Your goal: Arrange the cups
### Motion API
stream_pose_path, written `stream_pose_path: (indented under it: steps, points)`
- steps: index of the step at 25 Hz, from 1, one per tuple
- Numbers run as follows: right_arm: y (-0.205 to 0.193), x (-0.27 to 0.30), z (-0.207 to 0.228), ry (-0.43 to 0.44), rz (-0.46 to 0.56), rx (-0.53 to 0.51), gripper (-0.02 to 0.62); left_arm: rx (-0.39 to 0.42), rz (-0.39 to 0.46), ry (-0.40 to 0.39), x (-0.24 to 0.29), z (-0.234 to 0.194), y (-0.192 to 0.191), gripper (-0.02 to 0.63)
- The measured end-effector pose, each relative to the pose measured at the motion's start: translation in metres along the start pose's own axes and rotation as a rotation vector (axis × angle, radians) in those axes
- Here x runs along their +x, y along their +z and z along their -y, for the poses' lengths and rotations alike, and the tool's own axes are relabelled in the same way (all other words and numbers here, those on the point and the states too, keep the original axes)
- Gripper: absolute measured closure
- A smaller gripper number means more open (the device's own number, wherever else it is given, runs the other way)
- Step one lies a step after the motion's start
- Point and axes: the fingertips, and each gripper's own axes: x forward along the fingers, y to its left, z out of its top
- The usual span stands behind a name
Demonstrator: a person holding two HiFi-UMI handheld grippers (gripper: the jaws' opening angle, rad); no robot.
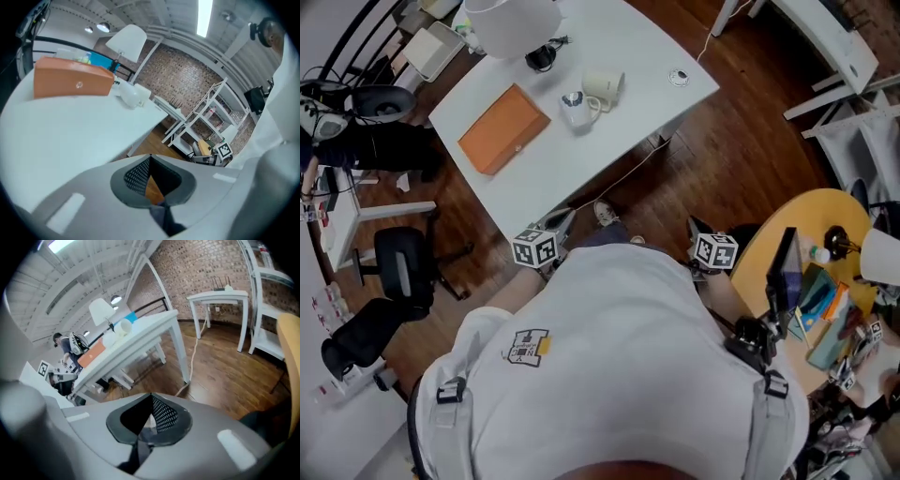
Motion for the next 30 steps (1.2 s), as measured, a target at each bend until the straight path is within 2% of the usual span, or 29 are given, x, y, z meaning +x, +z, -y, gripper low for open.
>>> stream_pose_path:
  steps: [3, 6, 8, 11, 13, 15, 17, 19, 20, 22, 25, 28, 30]
  points:
    - [0.087, 0.021, -0.052, 0.156, 0.113, 0.006, 0.595, 0.044, 0.086, -0.006, 0.006, -0.001, 0.045, 0.606]
    - [0.153, 0.04, -0.108, 0.308, 0.158, 0.026, 0.595, 0.025, 0.184, 0.001, 0.01, -0.005, 0.089, 0.606]
    - [0.186, 0.061, -0.138, 0.357, 0.146, 0.005, 0.595, 0.018, 0.218, 0.027, 0.016, -0.013, 0.114, 0.606]
    - [0.217, 0.09, -0.173, 0.381, 0.086, -0.061, 0.595, 0.013, 0.22, 0.07, 0.027, -0.02, 0.141, 0.605]
    - [0.232, 0.104, -0.192, 0.411, 0.04, -0.113, 0.594, 0.013, 0.214, 0.085, 0.037, -0.02, 0.161, 0.564]
    - [0.242, 0.117, -0.21, 0.457, -0.02, -0.147, 0.541, 0.045, 0.21, 0.101, 0.047, -0.02, 0.184, 0.48]
    - [0.245, 0.128, -0.225, 0.507, -0.089, -0.184, 0.502, 0.13, 0.182, 0.124, 0.057, -0.022, 0.204, 0.413]
    - [0.244, 0.137, -0.234, 0.538, -0.159, -0.232, 0.451, 0.223, 0.117, 0.146, 0.069, -0.027, 0.218, 0.329]
    - [0.243, 0.142, -0.236, 0.549, -0.194, -0.246, 0.429, 0.244, 0.082, 0.154, 0.076, -0.03, 0.224, 0.292]
    - [0.24, 0.151, -0.237, 0.568, -0.254, -0.252, 0.409, 0.204, 0.031, 0.168, 0.087, -0.036, 0.235, 0.288]
    - [0.241, 0.162, -0.235, 0.57, -0.3, -0.272, 0.402, 0.057, -0.038, 0.217, 0.106, -0.05, 0.235, 0.287]
    - [0.244, 0.167, -0.232, 0.574, -0.324, -0.288, 0.402, -0.003, -0.106, 0.303, 0.122, -0.066, 0.223, 0.259]
    - [0.247, 0.17, -0.229, 0.577, -0.338, -0.298, 0.402, -0.051, -0.123, 0.329, 0.132, -0.073, 0.217, 0.241]
